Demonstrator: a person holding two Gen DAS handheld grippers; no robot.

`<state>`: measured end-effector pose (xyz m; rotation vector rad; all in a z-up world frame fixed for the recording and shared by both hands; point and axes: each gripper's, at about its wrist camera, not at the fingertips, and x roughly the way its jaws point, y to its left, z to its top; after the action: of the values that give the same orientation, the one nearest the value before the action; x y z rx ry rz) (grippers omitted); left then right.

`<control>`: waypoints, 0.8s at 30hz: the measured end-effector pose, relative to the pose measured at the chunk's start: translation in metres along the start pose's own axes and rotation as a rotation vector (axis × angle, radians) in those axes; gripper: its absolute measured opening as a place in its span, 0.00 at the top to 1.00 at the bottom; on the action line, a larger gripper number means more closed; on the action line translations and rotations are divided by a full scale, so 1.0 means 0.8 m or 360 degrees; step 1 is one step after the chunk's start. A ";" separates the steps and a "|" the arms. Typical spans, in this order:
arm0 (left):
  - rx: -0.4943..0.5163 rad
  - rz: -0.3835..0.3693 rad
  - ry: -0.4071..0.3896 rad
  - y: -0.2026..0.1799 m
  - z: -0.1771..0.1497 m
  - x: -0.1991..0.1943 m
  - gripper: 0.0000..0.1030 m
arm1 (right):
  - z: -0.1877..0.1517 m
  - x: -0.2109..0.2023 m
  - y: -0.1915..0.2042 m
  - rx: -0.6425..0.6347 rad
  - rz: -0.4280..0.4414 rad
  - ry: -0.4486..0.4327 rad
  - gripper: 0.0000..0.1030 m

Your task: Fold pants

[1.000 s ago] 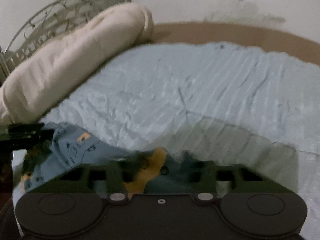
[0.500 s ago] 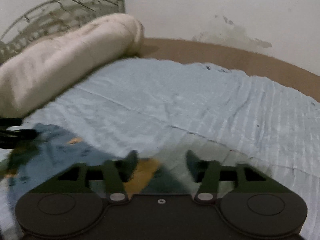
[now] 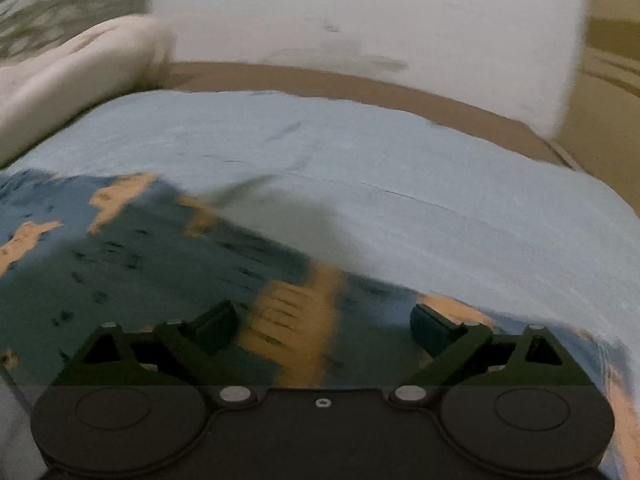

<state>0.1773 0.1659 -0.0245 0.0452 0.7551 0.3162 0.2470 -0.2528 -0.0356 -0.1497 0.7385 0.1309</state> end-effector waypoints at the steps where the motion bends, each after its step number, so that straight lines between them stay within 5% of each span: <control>1: 0.0007 -0.0018 -0.0023 -0.009 0.002 -0.007 0.01 | -0.005 -0.009 -0.007 0.0021 -0.0004 -0.0022 0.06; 5: 0.0041 -0.0043 -0.0024 -0.048 0.002 -0.014 0.01 | -0.028 -0.031 -0.025 0.0070 -0.0049 -0.0022 0.01; 14: 0.0126 -0.0056 -0.0024 -0.125 -0.010 -0.048 0.01 | -0.087 -0.084 -0.133 0.0325 -0.0421 -0.0107 0.01; 24: 0.0299 -0.0493 -0.0146 -0.270 0.006 -0.087 0.01 | -0.139 -0.131 -0.192 0.0754 -0.0149 -0.0176 0.01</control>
<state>0.1903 -0.0599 -0.0077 0.1182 0.6870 -0.0520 0.1230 -0.4308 -0.0321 0.2727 0.6334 -0.1255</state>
